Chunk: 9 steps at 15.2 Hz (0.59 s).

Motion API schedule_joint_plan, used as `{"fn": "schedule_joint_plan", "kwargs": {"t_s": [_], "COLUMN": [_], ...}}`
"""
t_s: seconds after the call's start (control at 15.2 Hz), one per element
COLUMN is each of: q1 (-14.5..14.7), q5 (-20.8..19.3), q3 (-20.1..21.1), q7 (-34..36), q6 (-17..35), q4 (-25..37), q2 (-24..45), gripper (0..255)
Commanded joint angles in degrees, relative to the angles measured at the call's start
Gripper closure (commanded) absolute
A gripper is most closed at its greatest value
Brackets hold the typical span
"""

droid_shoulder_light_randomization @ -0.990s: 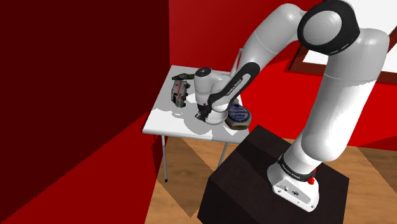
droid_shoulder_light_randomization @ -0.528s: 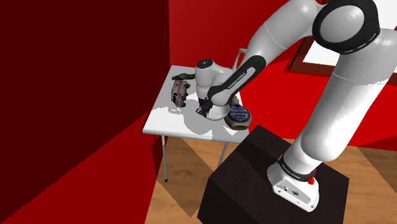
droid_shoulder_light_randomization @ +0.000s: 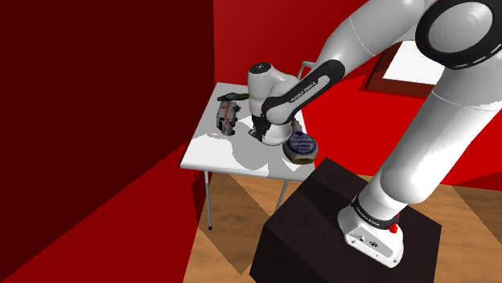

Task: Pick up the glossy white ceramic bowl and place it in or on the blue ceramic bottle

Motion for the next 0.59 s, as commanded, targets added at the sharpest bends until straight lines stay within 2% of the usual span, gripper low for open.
{"fn": "schedule_joint_plan", "kwargs": {"t_s": [0.0,0.53], "q1": [-0.03,0.15], "q5": [1.04,4.08], "q3": [0.15,0.46], "q7": [-1.08,-4.2], "q6": [-1.58,-7.3], "q4": [0.31,1.78], "q2": [-1.44,-6.14], "gripper": [255,255]}}
